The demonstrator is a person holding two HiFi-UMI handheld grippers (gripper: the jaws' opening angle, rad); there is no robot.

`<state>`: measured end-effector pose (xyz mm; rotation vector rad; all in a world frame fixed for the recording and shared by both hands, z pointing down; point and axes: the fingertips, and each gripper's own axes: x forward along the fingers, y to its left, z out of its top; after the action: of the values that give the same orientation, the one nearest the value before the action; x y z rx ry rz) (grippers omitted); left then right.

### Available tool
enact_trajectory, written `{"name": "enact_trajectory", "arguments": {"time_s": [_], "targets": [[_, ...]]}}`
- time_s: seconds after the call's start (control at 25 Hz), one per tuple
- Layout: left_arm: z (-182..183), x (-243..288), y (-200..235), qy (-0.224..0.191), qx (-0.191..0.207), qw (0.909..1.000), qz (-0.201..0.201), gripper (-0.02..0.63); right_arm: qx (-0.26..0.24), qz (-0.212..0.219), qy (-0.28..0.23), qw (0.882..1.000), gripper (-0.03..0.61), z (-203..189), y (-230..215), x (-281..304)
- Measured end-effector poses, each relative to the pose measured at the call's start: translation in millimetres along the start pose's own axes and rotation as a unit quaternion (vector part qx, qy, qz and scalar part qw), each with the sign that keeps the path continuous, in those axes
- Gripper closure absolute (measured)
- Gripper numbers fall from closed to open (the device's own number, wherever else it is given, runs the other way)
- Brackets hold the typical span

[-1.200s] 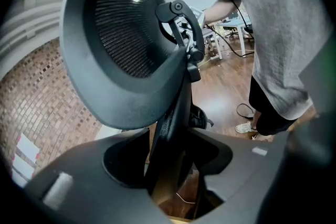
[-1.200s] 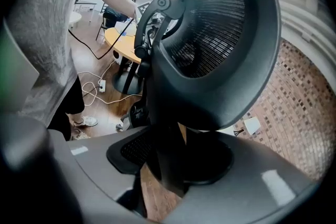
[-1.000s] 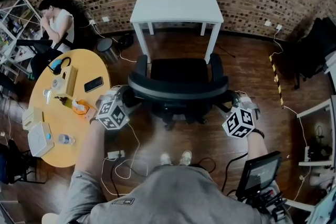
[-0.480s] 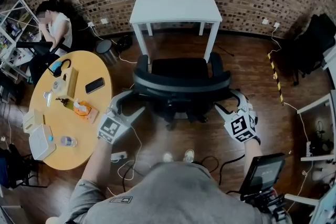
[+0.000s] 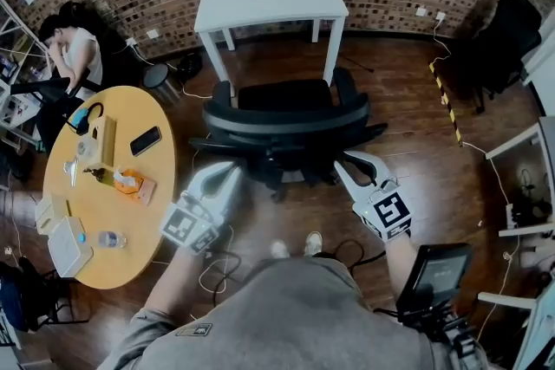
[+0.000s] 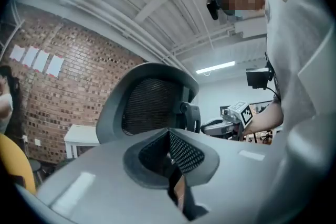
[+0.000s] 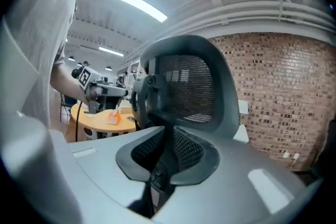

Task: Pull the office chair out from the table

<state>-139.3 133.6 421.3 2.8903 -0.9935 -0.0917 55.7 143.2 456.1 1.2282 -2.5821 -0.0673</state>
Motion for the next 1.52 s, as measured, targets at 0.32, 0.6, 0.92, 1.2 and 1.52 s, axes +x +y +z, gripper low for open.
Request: {"name": "enact_trajectory", "arguments": {"time_s": [0.32, 0.6, 0.92, 1.2, 1.52], "targets": [[20, 6, -31, -0.03, -0.027, 0.9988, -0.029, 0.612, 0.041, 0.064, -0.072, 0.995, 0.563, 52, 58, 5], [27, 4, -58, -0.033, -0.038, 0.9978, -0.043, 0.612, 0.078, 0.08, -0.094, 0.989, 0.565, 69, 77, -4], [22, -4, -64, -0.026, -0.05, 0.997, -0.052, 0.612, 0.083, 0.08, -0.08, 0.99, 0.565, 62, 92, -4], [23, -1, -78, -0.024, -0.046, 0.9968, -0.06, 0.612, 0.081, 0.073, -0.085, 0.99, 0.565, 64, 92, -11], [16, 2, -106, -0.022, -0.035, 0.9986, -0.033, 0.612, 0.071, 0.083, -0.083, 0.991, 0.565, 56, 92, -39]]}}
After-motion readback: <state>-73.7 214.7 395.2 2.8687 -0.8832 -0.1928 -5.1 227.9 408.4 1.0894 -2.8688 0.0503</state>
